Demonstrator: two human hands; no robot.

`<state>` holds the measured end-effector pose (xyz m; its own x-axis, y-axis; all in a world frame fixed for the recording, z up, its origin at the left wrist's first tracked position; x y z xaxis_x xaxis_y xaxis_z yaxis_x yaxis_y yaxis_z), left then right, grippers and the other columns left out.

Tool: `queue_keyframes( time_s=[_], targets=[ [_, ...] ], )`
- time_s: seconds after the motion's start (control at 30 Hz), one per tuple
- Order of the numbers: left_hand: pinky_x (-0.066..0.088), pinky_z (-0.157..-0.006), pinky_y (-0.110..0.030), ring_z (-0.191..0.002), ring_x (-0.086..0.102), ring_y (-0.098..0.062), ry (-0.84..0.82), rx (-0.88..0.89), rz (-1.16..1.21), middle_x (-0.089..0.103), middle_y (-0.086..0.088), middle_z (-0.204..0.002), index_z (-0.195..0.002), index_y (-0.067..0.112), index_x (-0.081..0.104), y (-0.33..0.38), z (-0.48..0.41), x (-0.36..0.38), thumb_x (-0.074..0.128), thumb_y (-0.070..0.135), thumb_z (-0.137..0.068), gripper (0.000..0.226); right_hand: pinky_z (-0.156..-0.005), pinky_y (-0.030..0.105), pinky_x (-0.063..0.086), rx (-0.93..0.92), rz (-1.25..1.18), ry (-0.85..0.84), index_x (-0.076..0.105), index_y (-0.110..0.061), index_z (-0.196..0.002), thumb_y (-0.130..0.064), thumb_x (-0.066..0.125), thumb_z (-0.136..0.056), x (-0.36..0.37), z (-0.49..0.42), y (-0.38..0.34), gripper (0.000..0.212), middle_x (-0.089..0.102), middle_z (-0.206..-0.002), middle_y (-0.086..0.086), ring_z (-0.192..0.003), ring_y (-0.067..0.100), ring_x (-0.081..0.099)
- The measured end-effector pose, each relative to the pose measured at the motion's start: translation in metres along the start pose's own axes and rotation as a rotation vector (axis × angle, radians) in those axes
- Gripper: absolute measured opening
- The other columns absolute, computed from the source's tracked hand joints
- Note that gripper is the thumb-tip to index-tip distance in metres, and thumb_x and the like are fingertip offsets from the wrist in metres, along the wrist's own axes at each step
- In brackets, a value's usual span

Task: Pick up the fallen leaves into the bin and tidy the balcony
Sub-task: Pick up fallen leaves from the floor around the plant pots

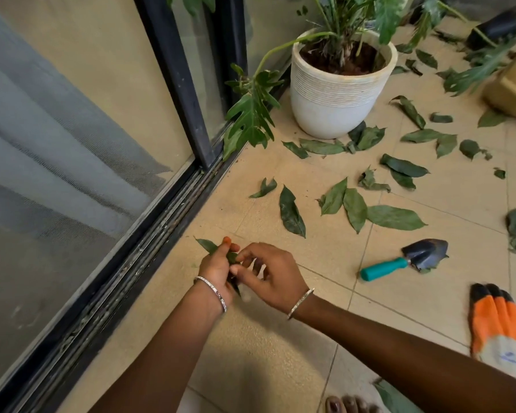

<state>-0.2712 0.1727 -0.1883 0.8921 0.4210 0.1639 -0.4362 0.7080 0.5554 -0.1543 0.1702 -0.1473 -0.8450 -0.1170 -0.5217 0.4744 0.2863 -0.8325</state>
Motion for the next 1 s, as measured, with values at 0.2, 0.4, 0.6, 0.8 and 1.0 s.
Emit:
queue_keyframes(
  time_s=[0.2, 0.4, 0.6, 0.8, 1.0],
  targets=[
    [0.048, -0.064, -0.032, -0.073, 0.062, -0.02, 0.021, 0.051, 0.093, 0.066, -0.008, -0.08, -0.073, 0.015, 0.05, 0.007, 0.0, -0.004, 0.04, 0.028, -0.105, 0.036, -0.068, 0.029, 0.049, 0.239, 0.369, 0.131, 0.061, -0.016, -0.099, -0.022, 0.056, -0.093, -0.052, -0.034, 0.094, 0.009, 0.061, -0.09, 0.0, -0.079, 0.014, 0.057],
    [0.054, -0.076, -0.038, -0.05, 0.054, -0.013, -0.055, 0.095, 0.182, 0.048, -0.001, -0.06, -0.088, 0.008, 0.06, 0.02, -0.002, -0.005, 0.038, 0.021, -0.106, 0.032, -0.088, 0.04, 0.046, 0.386, 0.547, -0.097, 0.042, -0.004, -0.136, -0.035, 0.061, -0.092, -0.047, -0.082, 0.138, 0.057, 0.053, -0.123, 0.02, -0.108, 0.036, 0.053],
    [0.046, -0.062, -0.031, -0.037, 0.032, -0.009, -0.085, 0.067, 0.107, 0.034, 0.003, -0.051, -0.09, 0.01, 0.061, 0.023, 0.003, -0.013, 0.042, 0.026, -0.105, 0.029, -0.094, 0.044, 0.046, 0.494, 0.642, -0.09, 0.042, -0.003, -0.137, -0.016, 0.058, -0.093, -0.041, -0.09, 0.159, 0.048, 0.052, -0.128, 0.021, -0.114, 0.038, 0.051],
    [0.047, -0.059, -0.029, -0.039, 0.029, -0.009, -0.061, 0.025, 0.052, 0.032, 0.004, -0.051, -0.09, 0.011, 0.062, 0.019, 0.002, -0.022, 0.046, 0.026, -0.103, 0.025, -0.07, 0.034, 0.045, 0.479, 0.427, 0.007, 0.06, -0.002, -0.102, 0.0, 0.047, -0.089, -0.048, -0.067, 0.152, 0.018, 0.062, -0.099, 0.018, -0.089, 0.033, 0.059],
    [0.049, -0.056, -0.028, -0.039, 0.03, -0.009, -0.091, 0.024, 0.035, 0.032, 0.003, -0.053, -0.089, 0.012, 0.062, 0.015, 0.008, -0.011, 0.048, 0.03, -0.102, 0.027, -0.055, 0.028, 0.043, 0.319, 0.368, -0.148, 0.055, -0.013, -0.1, -0.02, 0.059, -0.087, -0.016, -0.022, 0.119, 0.015, 0.062, -0.08, 0.003, -0.068, 0.02, 0.057]
  ],
)
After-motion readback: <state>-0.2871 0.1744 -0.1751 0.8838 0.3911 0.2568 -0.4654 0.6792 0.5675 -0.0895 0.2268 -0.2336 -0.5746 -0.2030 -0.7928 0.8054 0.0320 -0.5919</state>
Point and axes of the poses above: each hand's wrist, its own z-axis away from the middle knuckle, its own x-axis out of the palm, y = z × x, the point moved 6 cm from there along -z, towards the middle knuckle
